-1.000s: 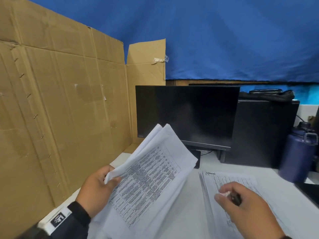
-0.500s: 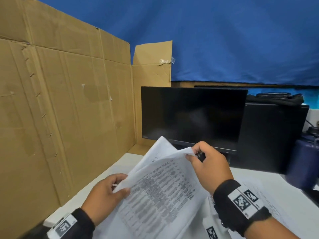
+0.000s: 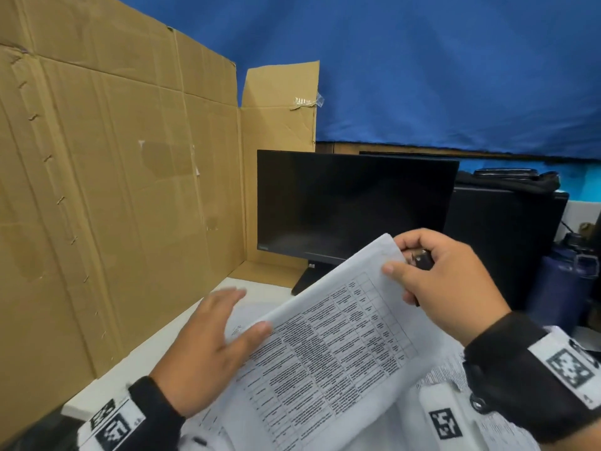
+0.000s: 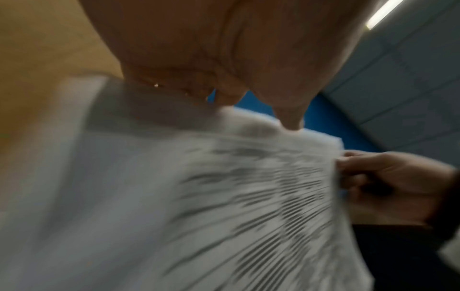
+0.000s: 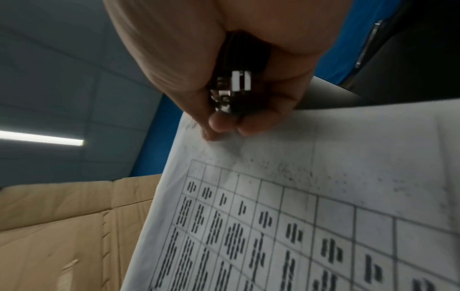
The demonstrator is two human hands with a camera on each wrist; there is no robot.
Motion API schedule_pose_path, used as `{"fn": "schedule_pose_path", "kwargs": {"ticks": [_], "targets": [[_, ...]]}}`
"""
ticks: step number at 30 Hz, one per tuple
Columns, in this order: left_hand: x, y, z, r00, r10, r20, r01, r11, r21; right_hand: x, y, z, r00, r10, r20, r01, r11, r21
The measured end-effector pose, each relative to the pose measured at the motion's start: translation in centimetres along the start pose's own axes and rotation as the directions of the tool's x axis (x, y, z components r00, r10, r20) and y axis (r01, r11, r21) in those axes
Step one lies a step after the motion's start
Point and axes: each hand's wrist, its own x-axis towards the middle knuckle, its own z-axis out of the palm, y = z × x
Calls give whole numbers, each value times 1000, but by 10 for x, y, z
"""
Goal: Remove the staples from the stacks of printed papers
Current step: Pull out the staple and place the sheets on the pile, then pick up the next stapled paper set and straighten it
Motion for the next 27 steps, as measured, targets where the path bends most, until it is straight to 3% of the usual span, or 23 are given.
{"fn": "schedule_pose_path", "kwargs": {"ticks": [3,6,9,12,14,16,18,22,27], "targets": [[-7,68,-1,978,181,-108,-189,979,-70,-8,-27,-6,991,-118,66,125,984,-125],[-11,114,-1,968,243,-65,-251,920,-300,-22,-55,-10,960,-226,162,261,936,-238],[-17,135,1,960,279,-7,-248,845,-474,-37,-68,-18,948,-259,187,306,904,-298],[-27,136,8,977,207,47,-135,777,-615,-52,-59,-30,976,-183,118,206,953,-222],[-32,132,16,988,99,122,17,703,-711,-69,-49,-39,991,-12,133,26,994,-107],[-35,124,26,978,6,208,161,608,-777,-89,-34,-45,962,157,223,-160,987,-6],[-36,118,41,958,-17,285,249,536,-807,-107,-16,-46,937,239,254,-262,963,60],[-46,121,65,919,-20,393,364,424,-829,-134,18,-48,947,271,171,-293,949,120],[-61,120,92,908,51,416,355,434,-828,-151,25,-43,988,110,107,-116,992,49]]}}
